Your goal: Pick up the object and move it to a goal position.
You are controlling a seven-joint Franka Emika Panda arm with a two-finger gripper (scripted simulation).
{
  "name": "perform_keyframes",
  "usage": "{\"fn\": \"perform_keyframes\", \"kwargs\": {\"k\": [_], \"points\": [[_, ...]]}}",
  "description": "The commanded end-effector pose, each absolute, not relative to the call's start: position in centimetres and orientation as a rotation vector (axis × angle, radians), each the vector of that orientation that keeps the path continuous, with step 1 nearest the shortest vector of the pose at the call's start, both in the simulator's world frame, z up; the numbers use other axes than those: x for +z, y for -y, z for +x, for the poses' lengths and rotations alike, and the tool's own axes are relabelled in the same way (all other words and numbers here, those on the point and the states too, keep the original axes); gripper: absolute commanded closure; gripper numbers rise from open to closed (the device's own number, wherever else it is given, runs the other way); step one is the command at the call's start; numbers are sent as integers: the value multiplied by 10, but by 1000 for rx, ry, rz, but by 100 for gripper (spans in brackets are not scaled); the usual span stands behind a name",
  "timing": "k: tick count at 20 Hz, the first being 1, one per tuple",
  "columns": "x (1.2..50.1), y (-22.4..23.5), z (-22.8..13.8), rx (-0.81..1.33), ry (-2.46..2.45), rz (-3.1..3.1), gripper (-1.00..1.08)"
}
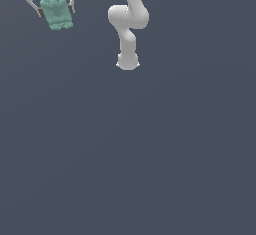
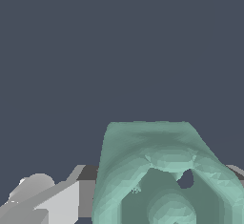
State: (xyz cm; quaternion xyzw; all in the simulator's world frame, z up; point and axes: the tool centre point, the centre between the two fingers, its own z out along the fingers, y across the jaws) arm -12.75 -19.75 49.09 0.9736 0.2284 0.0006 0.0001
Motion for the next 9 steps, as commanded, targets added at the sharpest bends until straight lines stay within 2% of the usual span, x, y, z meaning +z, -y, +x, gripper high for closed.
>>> {"fn": "perform_keyframes", "kwargs": {"k": [1,9], "points": [[500,200,-129,0,-718,3059,108],[507,203,-129,0,-718,3059,108]]}}
